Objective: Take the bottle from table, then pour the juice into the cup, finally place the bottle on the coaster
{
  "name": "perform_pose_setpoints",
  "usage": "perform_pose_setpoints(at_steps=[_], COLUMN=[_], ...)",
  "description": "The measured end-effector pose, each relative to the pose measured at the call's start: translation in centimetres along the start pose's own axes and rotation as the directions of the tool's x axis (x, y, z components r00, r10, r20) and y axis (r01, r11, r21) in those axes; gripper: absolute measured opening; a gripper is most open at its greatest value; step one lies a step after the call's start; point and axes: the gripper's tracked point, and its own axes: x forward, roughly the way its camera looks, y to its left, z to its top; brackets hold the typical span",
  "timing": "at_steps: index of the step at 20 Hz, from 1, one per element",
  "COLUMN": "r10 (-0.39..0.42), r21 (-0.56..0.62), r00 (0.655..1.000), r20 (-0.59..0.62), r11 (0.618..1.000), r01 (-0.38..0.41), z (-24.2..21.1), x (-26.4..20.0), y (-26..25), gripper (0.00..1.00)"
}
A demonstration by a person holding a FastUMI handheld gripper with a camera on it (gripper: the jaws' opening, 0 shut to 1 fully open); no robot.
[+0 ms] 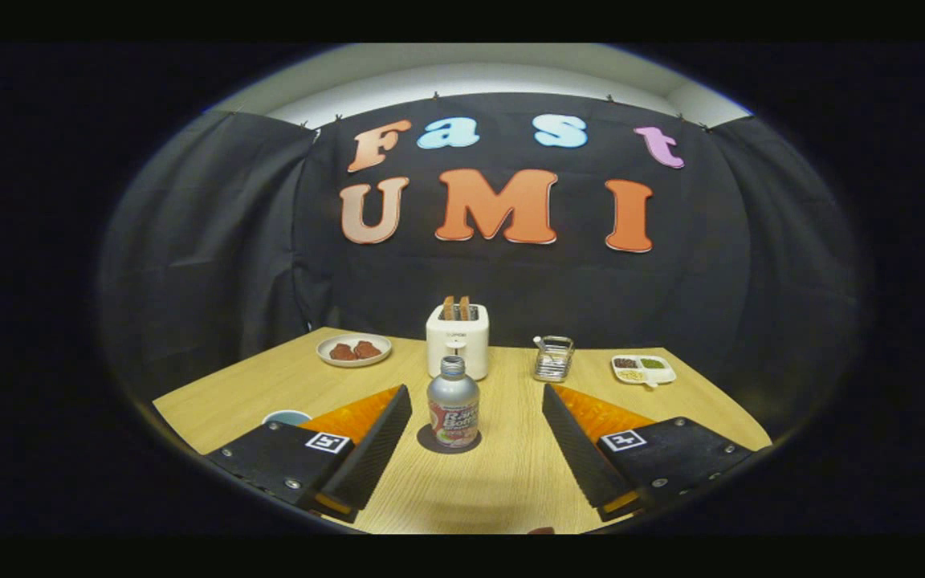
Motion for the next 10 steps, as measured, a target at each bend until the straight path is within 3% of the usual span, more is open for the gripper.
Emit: perform_pose_setpoints(at_steps=[10], r10=[-0.057], r21=[0.047], r00=[0.994], r20=[0.093], r11=[0.997], r01=[0.053], z=[1.9], x=[-7.6], y=[-3.9], gripper=[0.97])
